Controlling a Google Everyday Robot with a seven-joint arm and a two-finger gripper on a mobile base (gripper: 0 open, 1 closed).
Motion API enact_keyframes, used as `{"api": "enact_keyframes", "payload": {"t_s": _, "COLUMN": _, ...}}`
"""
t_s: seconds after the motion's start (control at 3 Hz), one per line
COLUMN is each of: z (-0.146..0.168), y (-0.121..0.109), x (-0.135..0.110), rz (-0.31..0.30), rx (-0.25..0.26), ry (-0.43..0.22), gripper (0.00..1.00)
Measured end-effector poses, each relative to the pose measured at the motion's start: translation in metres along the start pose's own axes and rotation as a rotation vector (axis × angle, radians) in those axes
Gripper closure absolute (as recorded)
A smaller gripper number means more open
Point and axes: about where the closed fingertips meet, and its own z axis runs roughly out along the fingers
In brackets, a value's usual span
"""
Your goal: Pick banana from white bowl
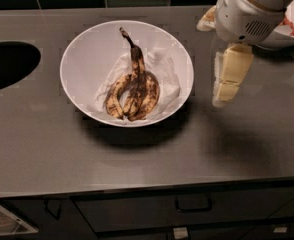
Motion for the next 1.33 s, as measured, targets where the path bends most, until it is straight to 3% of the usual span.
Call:
{"api": "enact_keyframes", "payload": {"t_s": 0.67, "z": 0.003, "y": -0.008, "x": -0.01, "rz": -0.029, "rx": 0.011, "ry": -0.002, "gripper": 0.0}}
{"api": "enact_keyframes", "payload": {"t_s": 1.0, "z": 0.006, "y": -0.026, "x": -0.037, "rz": -0.133, "rx": 0.03, "ry": 0.007, "gripper": 0.0}}
{"api": "enact_keyframes", "payload": {"t_s": 1.33, "z": 0.018, "y": -0.042, "x": -0.065, "rz": -0.285, "rx": -0.001, "ry": 0.023, "gripper": 0.0}}
